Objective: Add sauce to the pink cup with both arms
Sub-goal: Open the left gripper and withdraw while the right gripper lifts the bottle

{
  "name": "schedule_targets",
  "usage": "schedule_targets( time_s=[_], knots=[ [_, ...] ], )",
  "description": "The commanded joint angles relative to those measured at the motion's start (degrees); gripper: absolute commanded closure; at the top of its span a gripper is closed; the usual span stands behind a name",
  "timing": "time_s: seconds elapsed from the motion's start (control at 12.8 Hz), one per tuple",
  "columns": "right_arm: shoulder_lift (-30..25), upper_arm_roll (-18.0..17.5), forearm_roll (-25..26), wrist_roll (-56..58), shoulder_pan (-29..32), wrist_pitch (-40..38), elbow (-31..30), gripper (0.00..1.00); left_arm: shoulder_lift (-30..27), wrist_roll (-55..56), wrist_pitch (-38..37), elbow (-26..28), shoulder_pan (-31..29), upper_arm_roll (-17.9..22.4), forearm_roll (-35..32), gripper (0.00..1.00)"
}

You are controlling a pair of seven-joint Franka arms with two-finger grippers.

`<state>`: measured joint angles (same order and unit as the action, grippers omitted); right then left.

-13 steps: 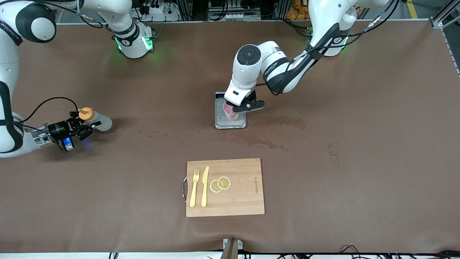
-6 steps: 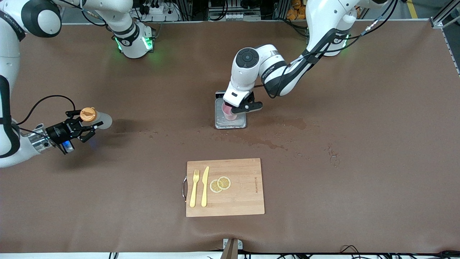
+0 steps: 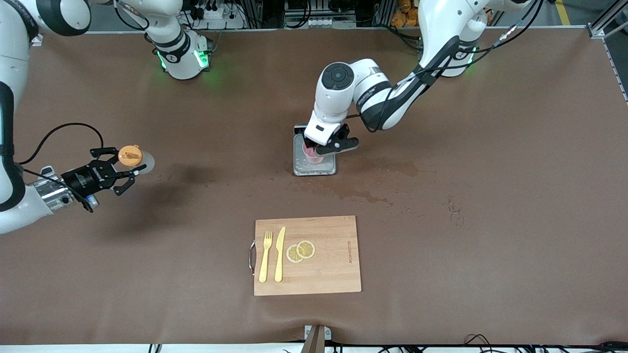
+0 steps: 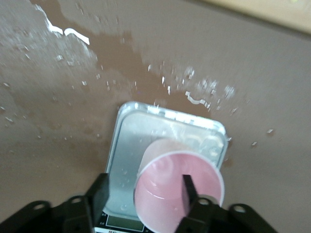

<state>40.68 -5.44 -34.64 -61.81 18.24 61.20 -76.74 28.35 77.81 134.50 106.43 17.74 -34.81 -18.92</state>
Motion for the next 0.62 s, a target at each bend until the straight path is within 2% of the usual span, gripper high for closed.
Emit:
schedule_targets(
  time_s=[0.0,0.23,0.39,0.55],
  knots=[
    [-2.71,0.16,-0.87,-6.45,-3.19,-0.39,-0.07,0.53,-8.55,1.29,-7.56,-1.3,-3.14,0.1,-0.6,0.0],
    [-4.47,0.43,-0.87,-14.97,-8.29,1.45,1.15,0.53,-10.16,-0.62,-18.63,-9.46,-5.95,0.01,-0.42,0.0],
    [-4.56,0.52,-0.52,-20.42,-11.45,2.86,2.55,0.53,-10.16,-8.06,-22.43,-15.87,-10.34,0.1,3.34,0.0],
    [-4.65,0.43,-0.43,-25.34,-14.01,4.01,3.0,0.53,-10.07,-16.33,-24.54,-19.32,-15.26,0.1,6.16,0.0]
  ],
)
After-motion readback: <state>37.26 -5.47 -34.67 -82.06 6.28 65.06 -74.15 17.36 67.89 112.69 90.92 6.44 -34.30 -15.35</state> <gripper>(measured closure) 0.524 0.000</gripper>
